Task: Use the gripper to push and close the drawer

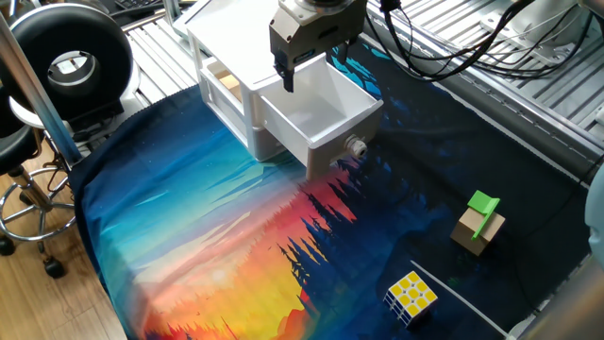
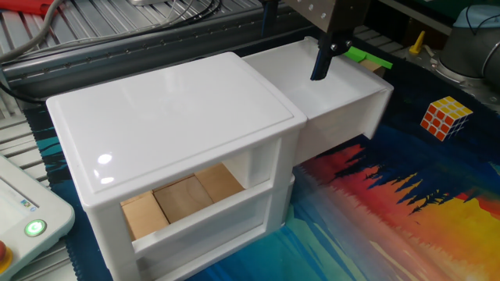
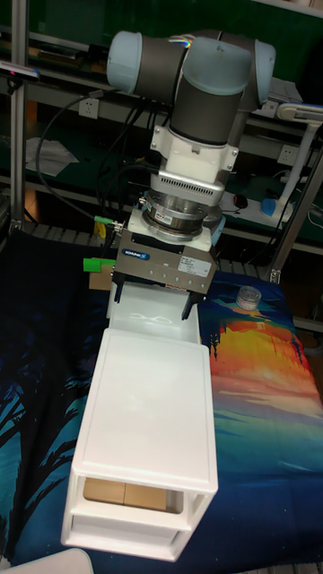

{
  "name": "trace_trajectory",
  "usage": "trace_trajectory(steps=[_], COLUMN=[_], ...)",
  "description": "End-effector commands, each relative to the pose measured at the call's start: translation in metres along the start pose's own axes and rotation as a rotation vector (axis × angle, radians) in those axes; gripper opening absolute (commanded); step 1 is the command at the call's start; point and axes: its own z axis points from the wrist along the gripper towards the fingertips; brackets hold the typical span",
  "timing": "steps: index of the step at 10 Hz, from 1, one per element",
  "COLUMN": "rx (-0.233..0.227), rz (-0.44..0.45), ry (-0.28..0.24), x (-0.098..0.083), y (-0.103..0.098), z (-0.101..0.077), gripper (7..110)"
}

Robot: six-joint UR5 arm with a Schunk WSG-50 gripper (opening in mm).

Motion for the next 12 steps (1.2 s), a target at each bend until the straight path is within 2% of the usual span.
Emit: trace_trajectory(steps=[1, 4, 6, 8, 9, 10, 11, 12], rx=[-0.011, -0.02, -0.053, -0.114, -0.07, -0.02, 0.002, 0.043], rz=[0.005, 0.024, 0.056, 0.071, 0.181, 0.286, 0.18, 0.224], ry=[-0.004, -0.003, 0.012, 0.041, 0.011, 0.026, 0.107, 0.113], x=[-0.001, -0.001, 0.003, 0.009, 0.0, 0.0, 0.015, 0.013], y=[0.002, 0.004, 0.013, 0.029, 0.02, 0.014, 0.014, 0.006], z=[-0.001, -0.001, -0.002, -0.003, -0.003, 0.002, 0.009, 0.013], gripper=[109, 109, 109, 109, 109, 109, 109, 109])
